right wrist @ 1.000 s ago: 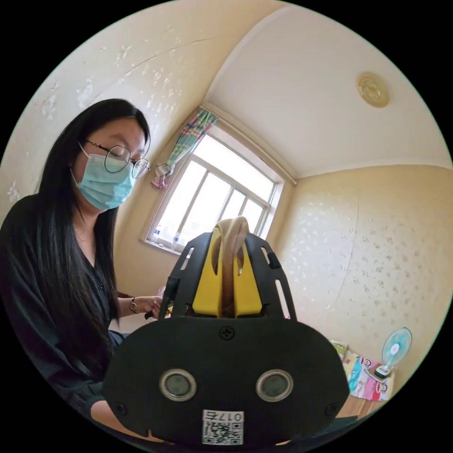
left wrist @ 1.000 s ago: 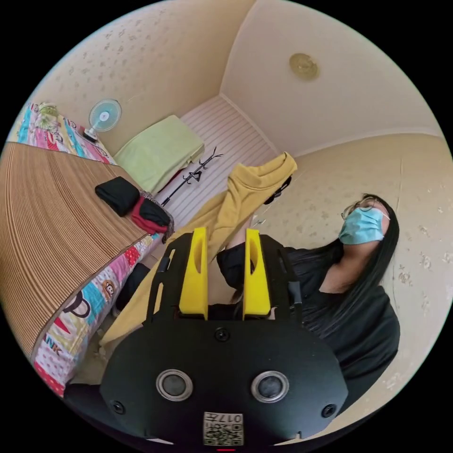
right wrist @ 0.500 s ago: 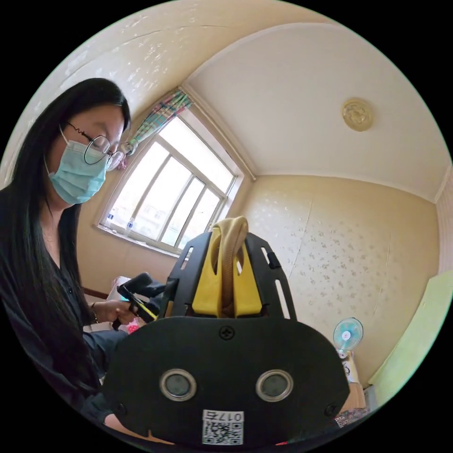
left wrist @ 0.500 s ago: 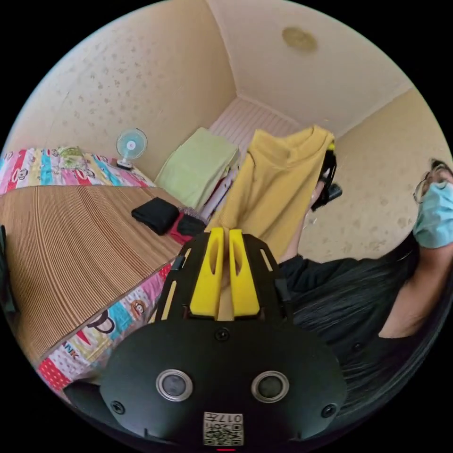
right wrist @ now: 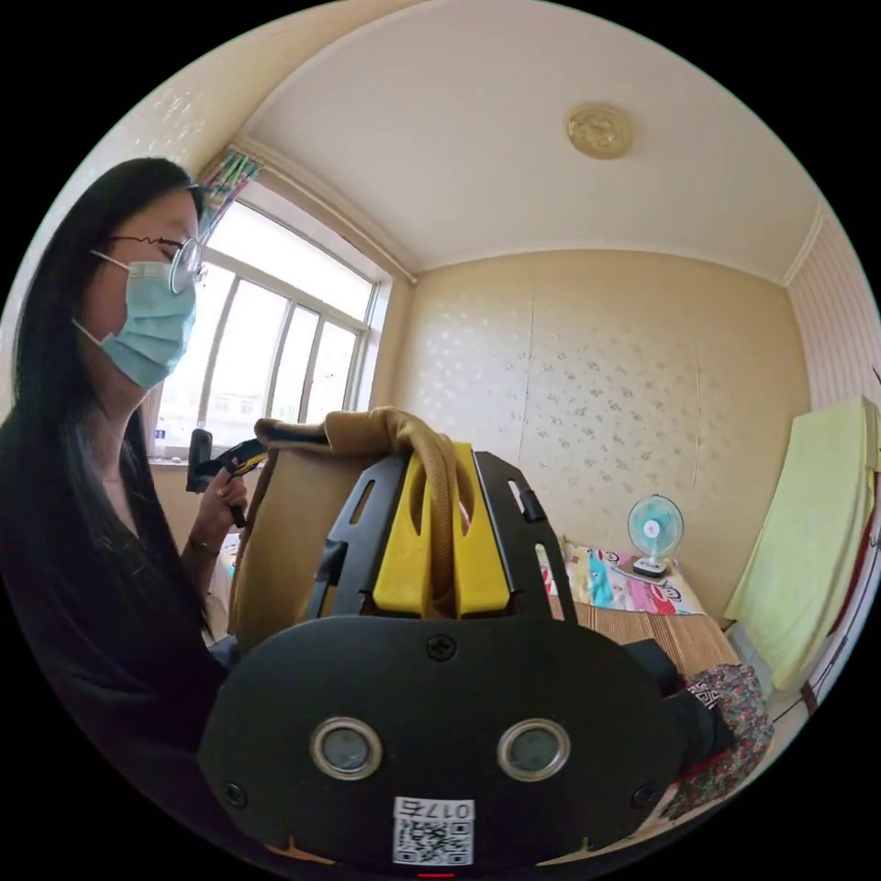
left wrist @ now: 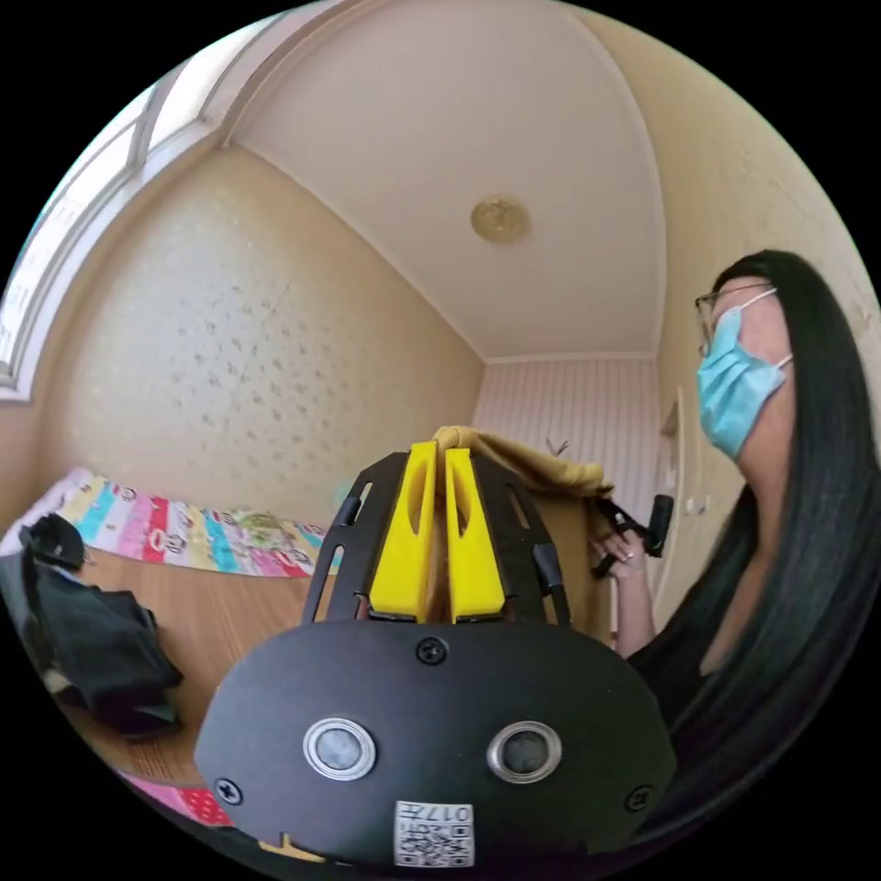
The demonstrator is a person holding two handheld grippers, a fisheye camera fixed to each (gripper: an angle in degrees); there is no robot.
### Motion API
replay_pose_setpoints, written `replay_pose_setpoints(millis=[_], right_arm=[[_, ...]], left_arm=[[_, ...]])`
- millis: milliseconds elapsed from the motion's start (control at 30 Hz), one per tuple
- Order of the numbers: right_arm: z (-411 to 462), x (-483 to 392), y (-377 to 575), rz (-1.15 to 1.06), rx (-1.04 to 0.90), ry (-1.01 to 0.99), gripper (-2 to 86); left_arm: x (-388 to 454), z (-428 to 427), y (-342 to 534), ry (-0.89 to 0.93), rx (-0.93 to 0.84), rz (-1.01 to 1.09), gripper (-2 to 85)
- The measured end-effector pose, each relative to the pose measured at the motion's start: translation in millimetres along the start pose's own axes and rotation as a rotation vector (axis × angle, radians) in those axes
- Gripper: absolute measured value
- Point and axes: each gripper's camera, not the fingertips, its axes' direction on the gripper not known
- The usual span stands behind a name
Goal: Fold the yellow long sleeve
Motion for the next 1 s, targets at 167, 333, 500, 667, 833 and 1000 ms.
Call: replay_pose_setpoints(millis=[167, 333, 500, 667, 833, 1000], right_arm=[[178.2, 119.3, 1.9, 0.034, -0.295, -0.157, 4.6], [425.1, 265.1, 131.9, 0.302, -0.720, -0.011, 9.0], [440.6, 239.2, 303.5, 0.471, -0.898, -0.088, 8.8], [395.4, 166.4, 429.8, 0.507, -1.103, -0.126, 8.8], [321.5, 132.8, 458.4, 0.383, -1.031, 0.038, 5.5], [248.7, 198.6, 466.3, 0.754, -1.046, -0.114, 4.3]], left_arm=[[-110.9, 126.1, 7.5, -0.255, -0.211, -0.052, 0.2], [-276.1, 264.7, 88.1, -0.381, -0.527, -0.258, 6.2], [-274.5, 264.5, 206.6, -0.387, -0.701, -0.380, 7.5], [-212.7, 278.6, 310.0, -0.363, -1.065, -0.283, 8.5], [-169.9, 247.3, 352.6, -0.406, -1.149, -0.260, 6.0], [-143.8, 202.4, 347.6, -0.347, -1.157, -0.353, 4.2]])
